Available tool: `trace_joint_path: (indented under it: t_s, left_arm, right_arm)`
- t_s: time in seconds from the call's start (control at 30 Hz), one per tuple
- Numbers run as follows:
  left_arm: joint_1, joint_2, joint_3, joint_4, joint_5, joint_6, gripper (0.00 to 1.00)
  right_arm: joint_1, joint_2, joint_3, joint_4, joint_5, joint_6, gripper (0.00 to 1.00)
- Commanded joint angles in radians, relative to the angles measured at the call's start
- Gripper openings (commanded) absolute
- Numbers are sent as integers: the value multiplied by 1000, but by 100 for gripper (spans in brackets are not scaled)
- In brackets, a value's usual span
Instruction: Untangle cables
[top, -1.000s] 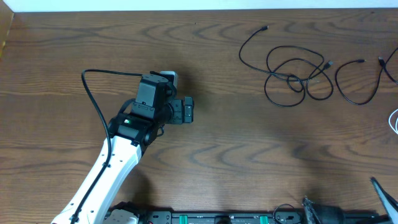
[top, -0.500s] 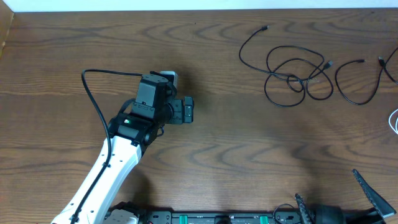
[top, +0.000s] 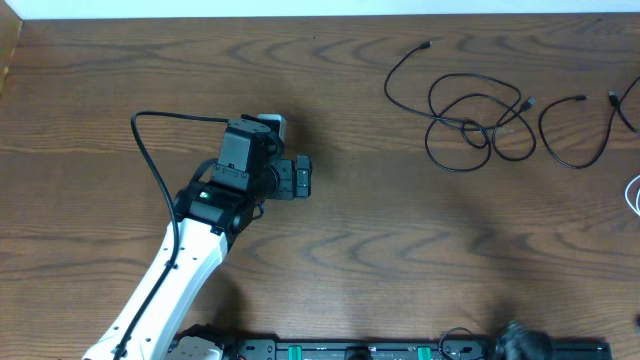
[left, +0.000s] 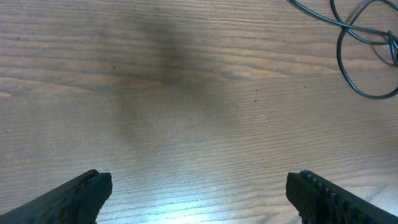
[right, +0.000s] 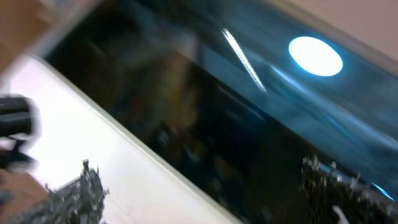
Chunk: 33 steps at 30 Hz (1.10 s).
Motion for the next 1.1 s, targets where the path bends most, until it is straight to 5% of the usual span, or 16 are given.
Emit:
trace_joint_path:
  t_s: [0.0, 0.37, 0.67, 1.07]
  left_arm:
    - [3, 7, 15, -1, -6, -12, 96]
    - [3, 7, 15, -1, -6, -12, 97]
    - [3, 7, 15, -1, -6, -12, 97]
    - [3, 7, 15, -1, -6, -12, 97]
  right_arm:
    - [-5, -4, 0, -8, 294, -14, 99]
    - [-5, -4, 0, -90, 337, -15, 99]
    - [-5, -4, 0, -402, 462, -15, 99]
    - [-5, -4, -3, -397, 377, 0, 99]
